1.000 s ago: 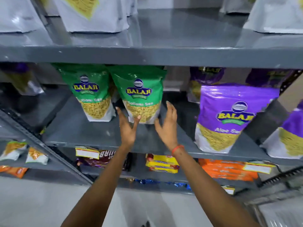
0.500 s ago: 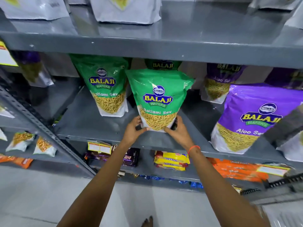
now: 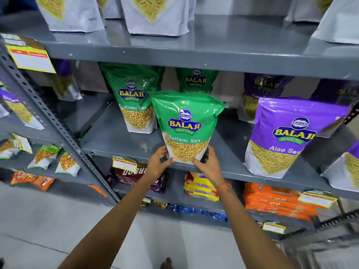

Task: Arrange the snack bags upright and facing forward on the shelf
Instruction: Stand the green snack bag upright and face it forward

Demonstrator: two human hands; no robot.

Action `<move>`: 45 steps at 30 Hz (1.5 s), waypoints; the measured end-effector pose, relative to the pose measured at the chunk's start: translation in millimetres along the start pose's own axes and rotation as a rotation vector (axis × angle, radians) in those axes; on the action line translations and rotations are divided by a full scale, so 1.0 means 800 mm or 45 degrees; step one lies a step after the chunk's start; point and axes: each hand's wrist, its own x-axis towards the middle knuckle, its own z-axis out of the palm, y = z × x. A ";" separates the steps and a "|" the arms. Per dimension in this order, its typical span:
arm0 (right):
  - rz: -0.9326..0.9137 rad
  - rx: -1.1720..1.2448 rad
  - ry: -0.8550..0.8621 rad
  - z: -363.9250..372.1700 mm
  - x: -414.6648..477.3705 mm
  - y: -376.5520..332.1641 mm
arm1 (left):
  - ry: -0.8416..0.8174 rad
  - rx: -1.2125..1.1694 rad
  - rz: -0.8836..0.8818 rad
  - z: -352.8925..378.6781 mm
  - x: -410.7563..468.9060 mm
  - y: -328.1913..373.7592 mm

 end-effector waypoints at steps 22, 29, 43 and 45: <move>-0.860 -0.070 0.445 0.218 0.019 -0.160 | 0.565 -0.004 0.355 -0.152 0.074 0.005; 0.131 -0.157 0.152 0.251 0.140 -0.109 | 0.087 -0.210 0.038 -0.215 0.166 -0.050; 0.038 -0.133 0.118 0.267 0.062 -0.055 | 0.106 -0.232 -0.060 -0.260 0.082 -0.099; 0.019 -0.145 0.134 0.270 0.055 -0.053 | 0.105 -0.211 -0.049 -0.261 0.073 -0.099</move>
